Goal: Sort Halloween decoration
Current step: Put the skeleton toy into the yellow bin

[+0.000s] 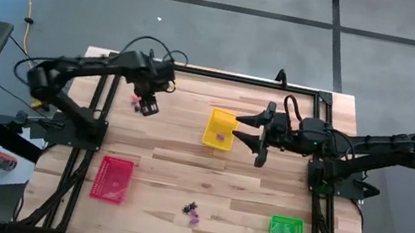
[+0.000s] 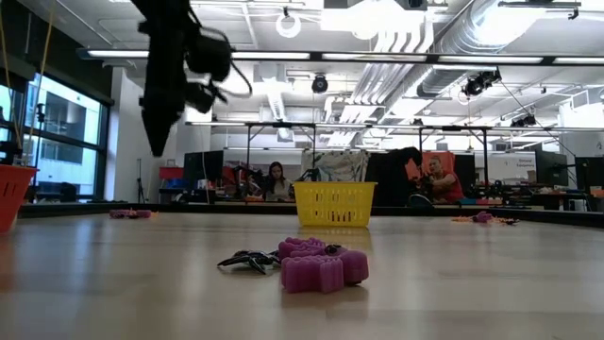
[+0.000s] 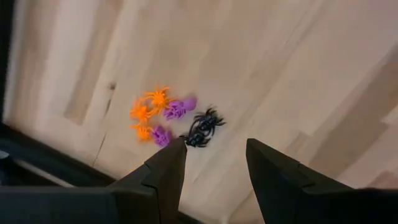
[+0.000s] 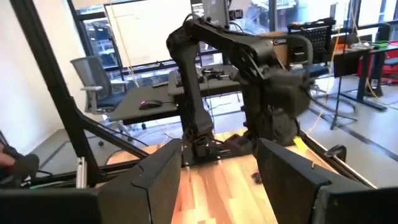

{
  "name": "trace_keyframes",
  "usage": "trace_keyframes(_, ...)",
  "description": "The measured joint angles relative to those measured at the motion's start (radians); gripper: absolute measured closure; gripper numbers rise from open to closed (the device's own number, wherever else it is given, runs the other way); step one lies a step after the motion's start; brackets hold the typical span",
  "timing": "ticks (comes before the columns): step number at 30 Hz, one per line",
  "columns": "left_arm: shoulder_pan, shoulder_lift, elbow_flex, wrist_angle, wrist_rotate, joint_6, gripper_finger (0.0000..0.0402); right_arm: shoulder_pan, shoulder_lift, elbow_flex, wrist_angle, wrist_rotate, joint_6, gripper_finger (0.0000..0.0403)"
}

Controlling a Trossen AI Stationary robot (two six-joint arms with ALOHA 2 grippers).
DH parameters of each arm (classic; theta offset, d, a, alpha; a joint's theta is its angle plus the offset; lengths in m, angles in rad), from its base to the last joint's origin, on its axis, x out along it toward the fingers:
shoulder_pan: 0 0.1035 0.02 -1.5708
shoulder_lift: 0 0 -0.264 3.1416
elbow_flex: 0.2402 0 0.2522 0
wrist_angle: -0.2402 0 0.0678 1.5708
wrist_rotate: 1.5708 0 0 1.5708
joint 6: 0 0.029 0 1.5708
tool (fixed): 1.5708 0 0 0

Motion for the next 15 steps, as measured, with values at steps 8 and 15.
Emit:
trace_keyframes(8,0.02,0.225,-0.001,0.013,-0.016,0.184,0.0241,0.0,0.0,0.0,0.0,0.069,0.022,0.0199)
trace_keyframes(15,0.033,0.337,-0.001,0.014,-0.107,0.331,0.0241,0.0,0.0,0.0,0.0,0.07,0.044,0.0199)
